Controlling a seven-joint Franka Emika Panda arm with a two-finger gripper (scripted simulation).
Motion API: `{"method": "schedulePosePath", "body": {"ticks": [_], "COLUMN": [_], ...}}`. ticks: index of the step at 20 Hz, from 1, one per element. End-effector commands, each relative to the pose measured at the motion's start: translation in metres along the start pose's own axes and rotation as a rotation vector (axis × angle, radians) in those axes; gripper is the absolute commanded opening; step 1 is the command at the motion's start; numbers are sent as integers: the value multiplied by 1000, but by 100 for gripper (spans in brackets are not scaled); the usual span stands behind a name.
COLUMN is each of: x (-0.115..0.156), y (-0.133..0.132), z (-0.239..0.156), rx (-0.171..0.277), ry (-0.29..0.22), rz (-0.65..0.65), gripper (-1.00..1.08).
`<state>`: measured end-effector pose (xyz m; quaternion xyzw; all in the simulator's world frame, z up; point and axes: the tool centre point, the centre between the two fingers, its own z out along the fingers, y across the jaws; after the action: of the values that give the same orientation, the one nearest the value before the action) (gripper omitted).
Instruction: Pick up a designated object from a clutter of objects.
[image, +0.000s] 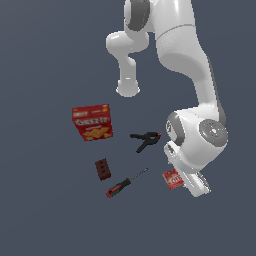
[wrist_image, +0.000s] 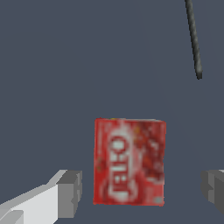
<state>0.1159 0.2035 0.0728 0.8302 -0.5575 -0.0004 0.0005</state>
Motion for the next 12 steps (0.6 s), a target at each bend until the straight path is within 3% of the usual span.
{"method": "schedulePosePath", "body": {"ticks": [1, 12], "x": [-3, -5], "y": [-2, -2], "z": [4, 17], "rx": [1, 1], "ry": [0, 0], "rz": [19, 29], "gripper": [100, 100]}}
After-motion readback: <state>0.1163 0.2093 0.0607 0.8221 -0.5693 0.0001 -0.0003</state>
